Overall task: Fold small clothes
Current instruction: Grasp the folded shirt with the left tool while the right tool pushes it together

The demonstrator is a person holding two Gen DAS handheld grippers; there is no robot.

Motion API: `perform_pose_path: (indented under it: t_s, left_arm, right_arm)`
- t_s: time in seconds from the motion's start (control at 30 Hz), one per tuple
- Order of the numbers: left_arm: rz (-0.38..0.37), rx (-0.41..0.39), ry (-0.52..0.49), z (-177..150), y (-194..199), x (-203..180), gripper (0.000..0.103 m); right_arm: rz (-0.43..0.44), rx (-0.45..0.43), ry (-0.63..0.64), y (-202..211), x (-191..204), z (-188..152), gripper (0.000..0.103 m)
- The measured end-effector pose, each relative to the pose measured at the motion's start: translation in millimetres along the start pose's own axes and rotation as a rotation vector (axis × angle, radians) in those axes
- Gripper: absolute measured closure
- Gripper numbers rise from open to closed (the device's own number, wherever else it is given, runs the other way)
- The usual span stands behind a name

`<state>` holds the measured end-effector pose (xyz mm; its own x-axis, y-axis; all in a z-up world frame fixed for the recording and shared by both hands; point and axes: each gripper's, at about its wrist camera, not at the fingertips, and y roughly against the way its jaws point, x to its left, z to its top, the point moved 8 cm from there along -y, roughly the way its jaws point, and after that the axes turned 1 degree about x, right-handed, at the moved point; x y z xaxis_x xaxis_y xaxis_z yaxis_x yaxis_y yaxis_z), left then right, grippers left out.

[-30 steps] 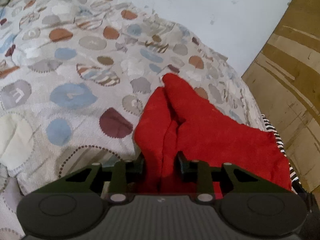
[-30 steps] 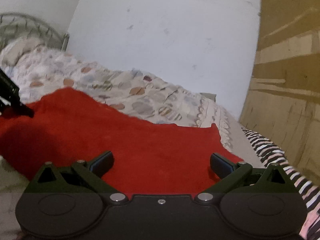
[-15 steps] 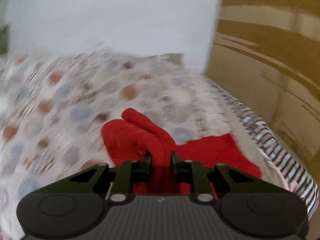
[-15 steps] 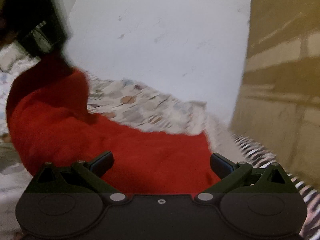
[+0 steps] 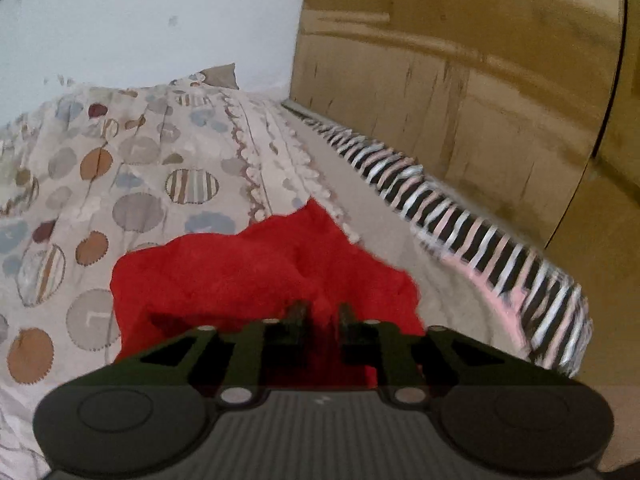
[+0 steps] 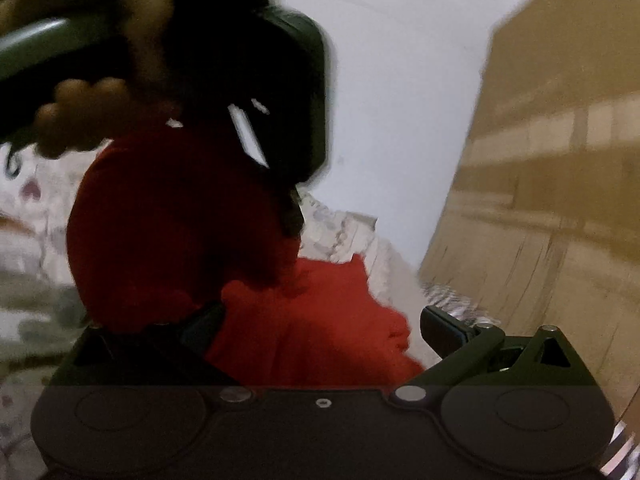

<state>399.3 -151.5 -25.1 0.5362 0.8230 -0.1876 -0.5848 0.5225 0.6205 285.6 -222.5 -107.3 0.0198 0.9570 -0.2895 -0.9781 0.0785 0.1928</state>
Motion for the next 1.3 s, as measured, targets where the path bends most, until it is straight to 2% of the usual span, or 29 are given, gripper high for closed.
perform_pose_path:
  t_s: [0.07,0.13,0.33,0.43,0.53,0.77,0.9,0.93,1.0,1.07,1.17,1.23,1.3]
  left_arm:
    - [-0.071,-0.045,0.029,5.4,13.6,5.6,0.037]
    - [-0.116,-0.092,0.031,10.3,23.9,6.8,0.019]
    - [-0.145,-0.243,-0.012,29.3,58.7,-1.5,0.001]
    - [-0.125,-0.33,-0.026,37.2,83.6,2.7,0.001]
    - [-0.068,-0.374,0.009,32.6,104.1,21.8,0.0]
    - [-0.009,-0.325,0.207,-26.5,101.5,82.3,0.0]
    - [-0.024,-0.387,0.349,-65.4,96.3,110.1,0.0]
    - [-0.02,-0.368,0.353,-70.0,96.6,113.1,0.0]
    - [-0.017,-0.353,0.289,-71.9,96.4,108.0,0.0]
    - [0.0,-0.362,0.208,-74.1,95.9,100.2,0.001]
    - [-0.015,-0.334,0.176,-74.9,87.9,91.0,0.001]
    - [-0.017,-0.337,0.176,-76.5,87.4,86.7,0.001]
    - [-0.004,-0.336,0.172,-77.6,84.2,84.5,0.001]
  right_arm:
    - [0.016,0.011,-0.042,-2.8,-3.0,-2.9,0.0]
    - [0.025,0.009,-0.053,-4.0,-3.3,-3.4,0.001]
    - [0.029,0.003,-0.058,-5.0,-4.2,-4.1,0.0]
    - [0.034,0.006,-0.064,-0.1,-2.6,-2.8,0.001]
    - [0.039,0.007,-0.076,0.7,-4.4,-2.5,0.0]
    - [0.058,0.016,-0.091,-1.5,-7.1,-1.4,0.0]
    - [0.091,0.035,-0.112,0.5,-10.9,1.0,0.0]
    - [0.105,0.038,-0.107,1.5,-11.9,2.7,0.0]
    - [0.133,0.045,-0.103,5.2,-17.9,9.1,0.0]
    - [0.152,0.04,-0.139,11.1,-28.7,20.1,0.0]
    - [0.183,0.01,-0.23,11.9,-50.7,46.4,0.0]
    - [0.257,0.033,-0.322,0.1,-62.4,63.1,0.0]
    - [0.375,0.096,-0.46,-24.4,-70.6,79.6,0.0]
